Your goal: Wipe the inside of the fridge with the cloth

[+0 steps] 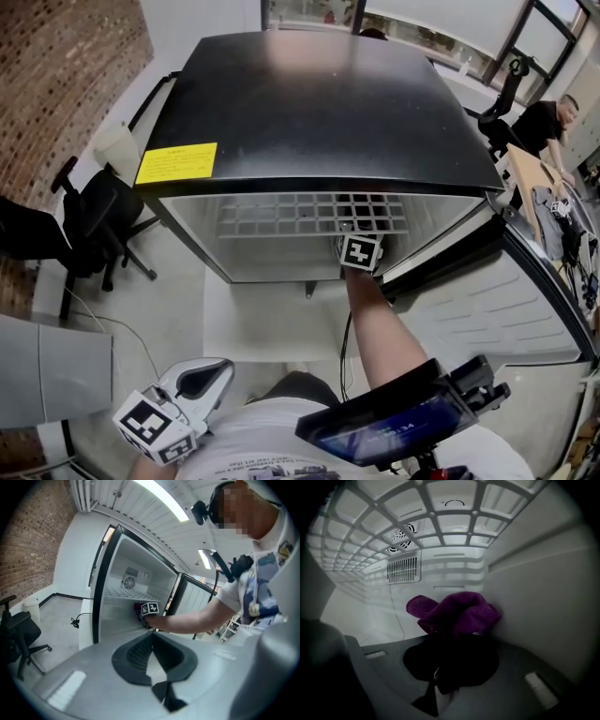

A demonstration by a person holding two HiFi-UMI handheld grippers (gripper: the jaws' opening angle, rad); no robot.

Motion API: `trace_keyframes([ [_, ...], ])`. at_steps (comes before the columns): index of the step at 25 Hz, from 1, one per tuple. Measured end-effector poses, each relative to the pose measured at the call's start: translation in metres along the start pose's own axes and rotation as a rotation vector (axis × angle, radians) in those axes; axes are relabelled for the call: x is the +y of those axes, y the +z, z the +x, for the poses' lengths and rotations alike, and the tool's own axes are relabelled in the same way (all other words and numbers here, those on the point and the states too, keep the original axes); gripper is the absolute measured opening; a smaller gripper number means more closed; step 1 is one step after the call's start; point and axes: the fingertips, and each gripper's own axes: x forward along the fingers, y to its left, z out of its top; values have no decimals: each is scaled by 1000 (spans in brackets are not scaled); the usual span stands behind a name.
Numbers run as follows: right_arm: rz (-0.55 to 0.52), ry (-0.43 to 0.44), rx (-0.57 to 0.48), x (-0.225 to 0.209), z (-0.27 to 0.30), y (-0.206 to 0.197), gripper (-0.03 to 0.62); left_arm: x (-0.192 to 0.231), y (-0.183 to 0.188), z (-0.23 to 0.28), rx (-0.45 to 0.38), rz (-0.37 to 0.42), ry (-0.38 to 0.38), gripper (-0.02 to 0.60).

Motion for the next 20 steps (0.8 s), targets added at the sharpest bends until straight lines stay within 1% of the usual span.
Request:
trace_keyframes([
  [3,14,60,3,8,1,2,67,0,0,-2,2,-1,2,5],
  [8,30,213,-4,38,-6,2,67,-6,0,-2,1,3,-16,5],
  [12,19,285,-13,58,-22,-1,67,-13,-3,-3,-1,16,-37,5],
  [15,3,340,0,75,-42,-11,67,-17,-4,-8,-3,24,-46,5],
  [20,18,414,22,100,-80,-26,67,-25,-5,-14,-8,32,-70,6],
])
